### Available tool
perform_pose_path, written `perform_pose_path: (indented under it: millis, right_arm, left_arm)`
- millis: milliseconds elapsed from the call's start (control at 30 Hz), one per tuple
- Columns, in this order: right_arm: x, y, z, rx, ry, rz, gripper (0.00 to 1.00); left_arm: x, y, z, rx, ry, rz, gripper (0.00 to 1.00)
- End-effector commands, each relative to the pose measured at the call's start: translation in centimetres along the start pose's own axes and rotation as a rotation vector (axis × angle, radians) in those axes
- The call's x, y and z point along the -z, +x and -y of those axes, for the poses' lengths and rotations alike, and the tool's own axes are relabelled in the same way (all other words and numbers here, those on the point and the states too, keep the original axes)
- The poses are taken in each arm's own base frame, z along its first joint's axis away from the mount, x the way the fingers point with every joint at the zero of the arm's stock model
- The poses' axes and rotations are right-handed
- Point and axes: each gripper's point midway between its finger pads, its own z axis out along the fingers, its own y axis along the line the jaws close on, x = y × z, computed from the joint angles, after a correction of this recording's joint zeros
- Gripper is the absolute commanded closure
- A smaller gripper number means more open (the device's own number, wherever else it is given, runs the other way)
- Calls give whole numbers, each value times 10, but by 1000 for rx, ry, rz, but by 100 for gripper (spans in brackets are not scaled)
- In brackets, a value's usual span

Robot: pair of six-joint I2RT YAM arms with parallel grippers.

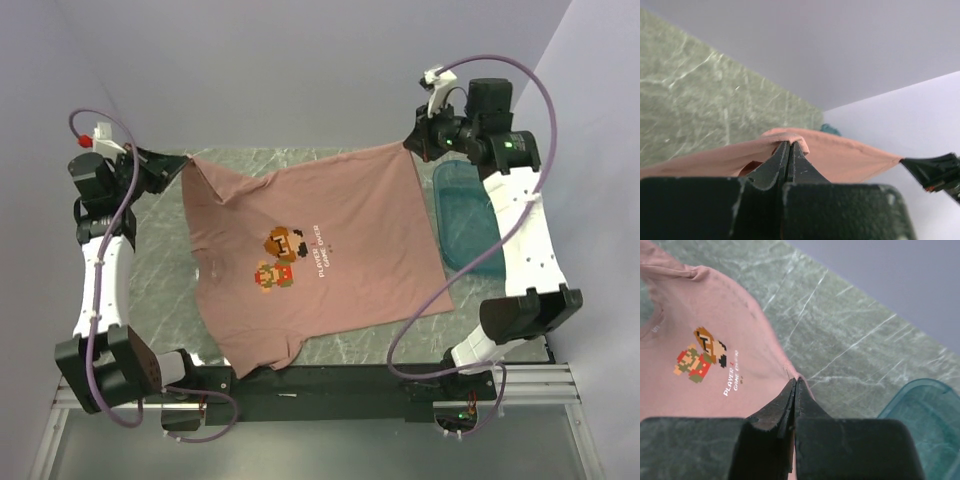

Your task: Fold and stack the t-shirts

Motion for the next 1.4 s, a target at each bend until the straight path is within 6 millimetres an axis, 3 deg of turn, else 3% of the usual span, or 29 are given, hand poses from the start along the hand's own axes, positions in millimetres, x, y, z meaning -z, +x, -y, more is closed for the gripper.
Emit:
perform_pose_path:
  millis: [0,167,333,533,633,767,867,933,1067,1100,1167,1200,1233,1267,1300,1367]
  right_arm:
    - [61,-51,-16,89,61,154,100]
    - [134,-103,-33,157,162,343,100]
    - [231,-152,-66,231,260,602,100]
    - [321,-174,-101,296,346,816,100]
    - [351,-181,-113,327,389,880,100]
    - [357,-184,-112,333,414,892,100]
    - [344,-187,-99,315,418,872,100]
    - [322,-187,-83,293,410,833,100]
    - [253,-173,-37,215,375,704,100]
    - [226,-163,-21,188,363,655,100]
    - [187,-147,0,144,332,587,100]
    - [157,-130,12,115,305,532,100]
    - [136,-119,13,109,255,498,100]
    - [108,-104,23,74,221,449,100]
    - [76,-79,34,34,193,394,100]
    - [25,-40,51,-20,147,294,100]
  left_arm:
    - [24,-35,69,-44,120,145,100]
    - [71,-58,151,-102,277,289,100]
    - [137,-75,240,-216,414,452,100]
    - [217,-78,326,-348,529,622,100]
    - [247,-77,353,-389,566,691,100]
    - [258,-78,359,-404,547,719,100]
    - [249,-86,351,-412,506,733,100]
    - [228,-95,335,-405,461,722,100]
    - [170,-111,286,-363,354,661,100]
    - [142,-115,261,-338,311,624,100]
    - [110,-111,228,-305,266,553,100]
    - [81,-108,193,-263,220,502,100]
    - [68,-106,177,-255,208,488,100]
    - [54,-101,158,-234,186,456,100]
    - [24,-87,108,-177,114,389,100]
    - [-2,-72,68,-148,81,326,100]
